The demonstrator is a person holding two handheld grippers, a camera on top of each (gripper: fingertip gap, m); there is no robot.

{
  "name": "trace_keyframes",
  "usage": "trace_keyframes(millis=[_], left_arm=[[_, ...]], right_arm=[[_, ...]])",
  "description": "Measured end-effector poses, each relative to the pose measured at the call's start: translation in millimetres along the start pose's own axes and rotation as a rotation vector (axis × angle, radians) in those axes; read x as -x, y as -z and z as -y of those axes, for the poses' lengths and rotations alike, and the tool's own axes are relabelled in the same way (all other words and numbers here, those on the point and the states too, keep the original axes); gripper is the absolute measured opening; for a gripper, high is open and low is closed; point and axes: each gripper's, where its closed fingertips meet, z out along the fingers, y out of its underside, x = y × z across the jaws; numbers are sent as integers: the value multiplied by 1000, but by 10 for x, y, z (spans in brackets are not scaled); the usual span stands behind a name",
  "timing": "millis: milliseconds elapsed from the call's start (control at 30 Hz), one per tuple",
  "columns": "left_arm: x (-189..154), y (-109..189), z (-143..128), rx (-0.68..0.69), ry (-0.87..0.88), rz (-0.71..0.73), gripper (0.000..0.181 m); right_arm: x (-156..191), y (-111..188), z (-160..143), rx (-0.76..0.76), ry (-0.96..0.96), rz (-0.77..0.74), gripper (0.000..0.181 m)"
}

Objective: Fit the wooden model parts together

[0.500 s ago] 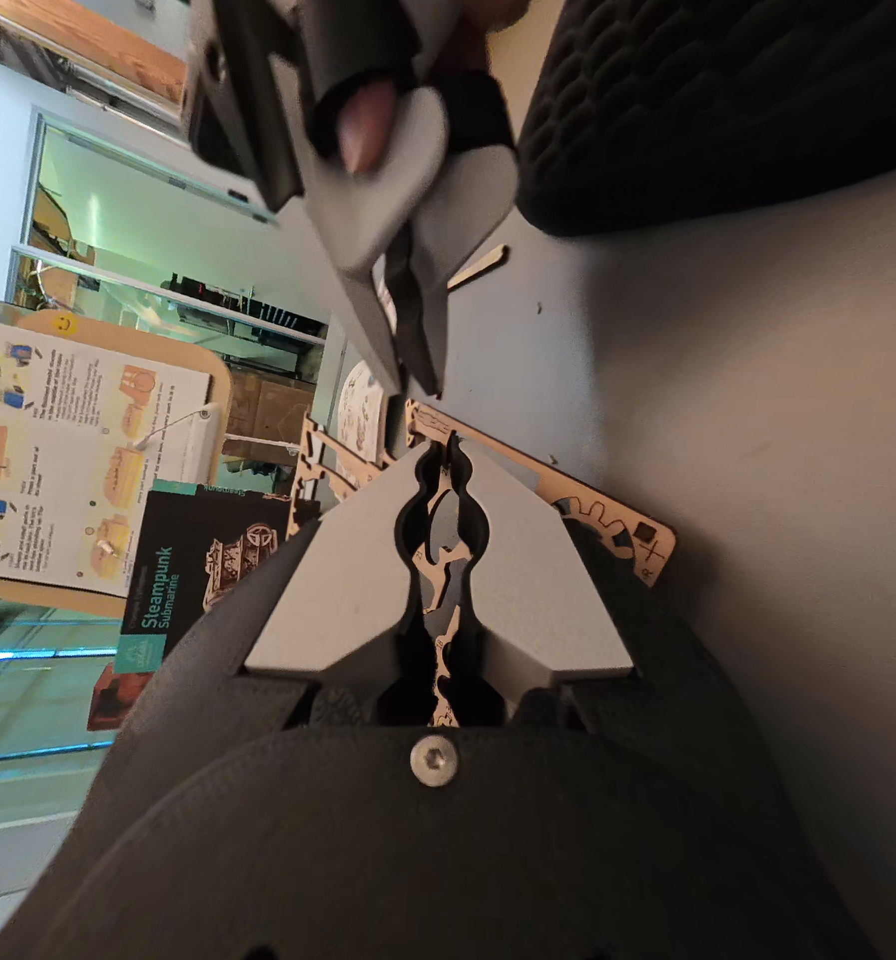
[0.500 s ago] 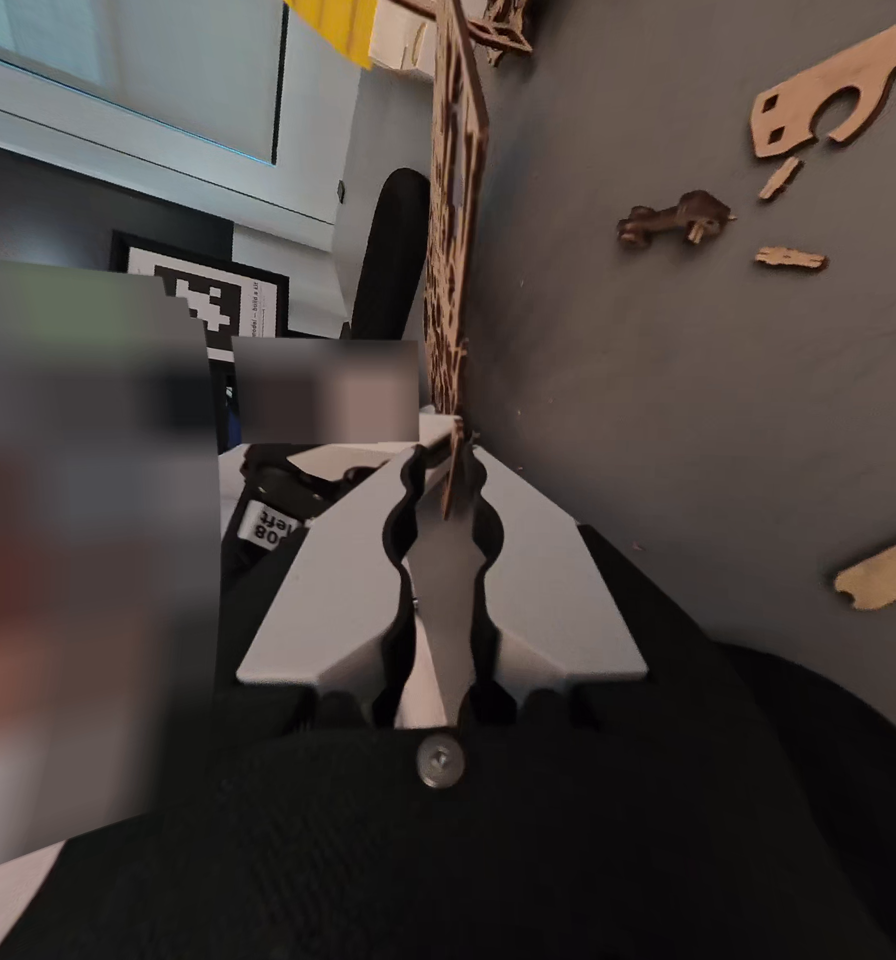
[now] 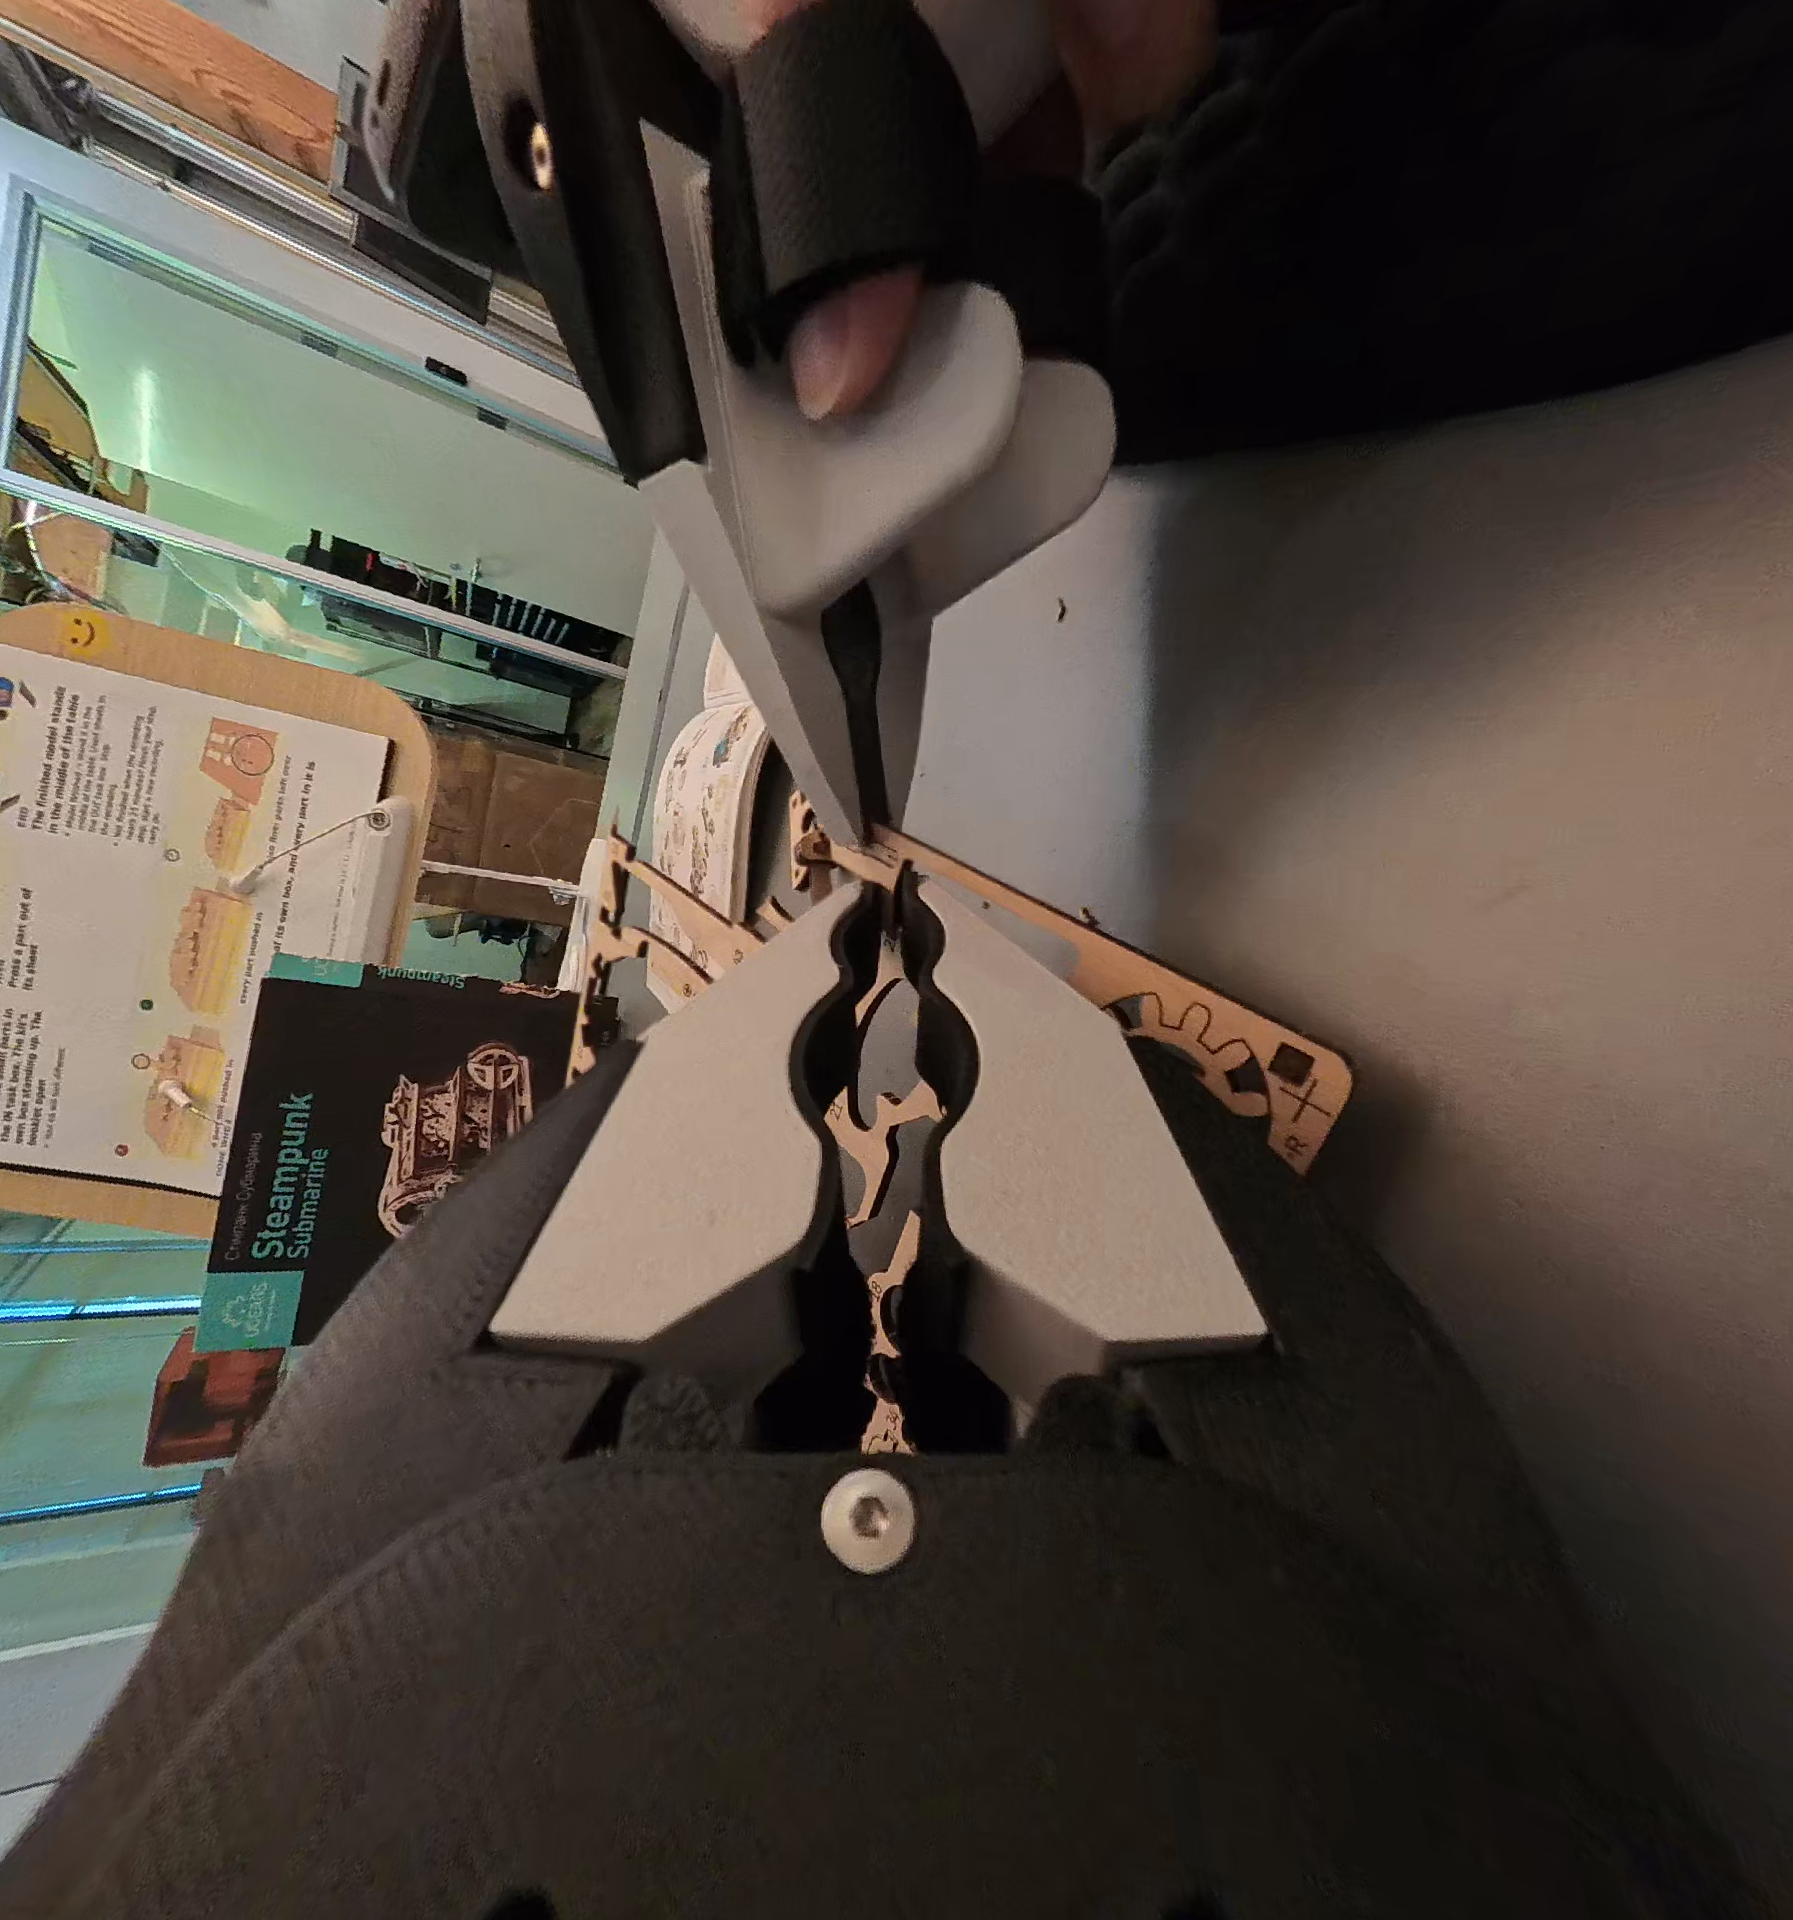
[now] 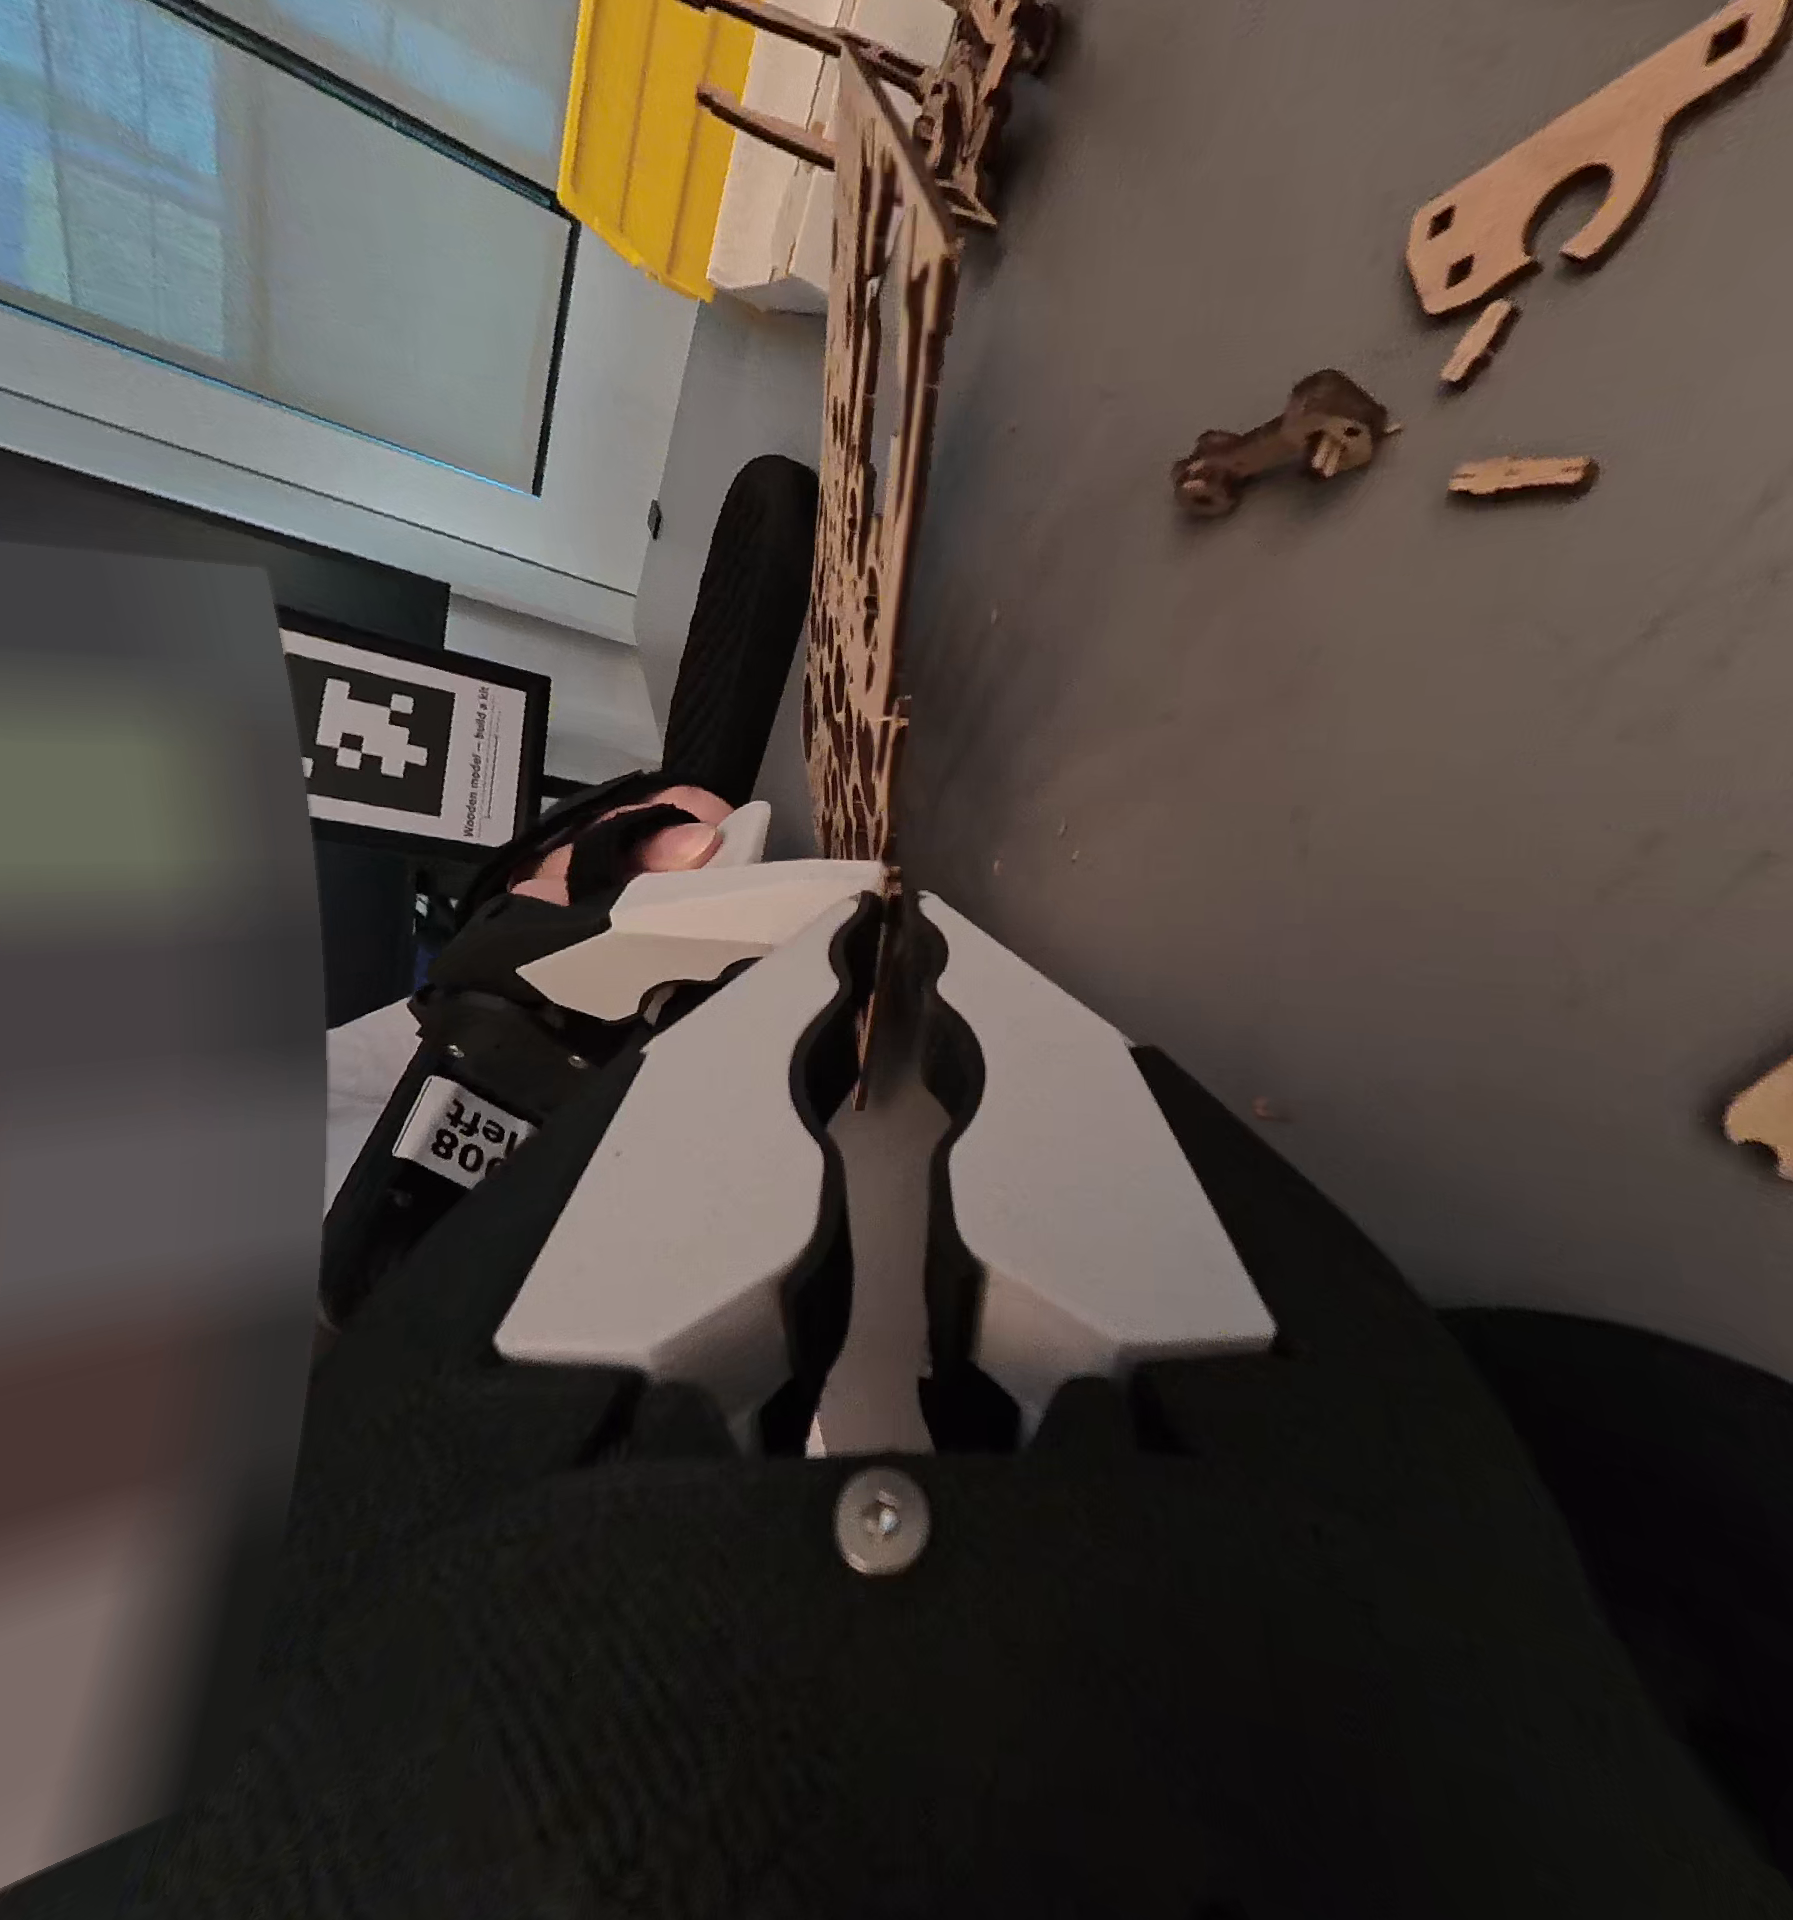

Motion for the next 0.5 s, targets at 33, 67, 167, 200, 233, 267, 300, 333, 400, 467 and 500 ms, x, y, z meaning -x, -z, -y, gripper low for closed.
trace_keyframes(millis=[33, 67, 167, 200, 233, 267, 300, 333, 400, 467, 500], left_arm=[[-3, -3, -8, 5, 0, -2, 2], [-5, -6, -15, 9, 0, -3, 2], [-13, -15, -30, 20, -9, -4, 1], [-14, -16, -35, 24, -15, -2, 1], [-23, -19, -39, 27, -21, -5, 1], [-33, -22, -43, 30, -25, -8, 1], [-38, -25, -46, 33, -28, -10, 2], [-40, -27, -48, 35, -31, -9, 1], [-47, -28, -52, 38, -31, -13, 1], [-59, -28, -54, 42, -29, -22, 1], [-67, -27, -54, 44, -29, -27, 1]], right_arm=[[-9, 2, 5, -9, -13, 1, 0], [-17, 4, 14, -19, -30, 3, 0], [-32, -7, 19, -34, -55, 9, 0], [-36, -11, 19, -39, -70, 13, 0], [-48, -14, 14, -38, -83, 13, 0], [-59, -17, 10, -37, -92, 11, 0], [-66, -19, 9, -37, -98, 9, 0], [-70, -21, 10, -38, -105, 5, 0], [-79, -25, 8, -35, -102, -8, 0], [-92, -31, -2, -35, -103, -28, 0], [-97, -34, -10, -32, -112, -34, 0]])
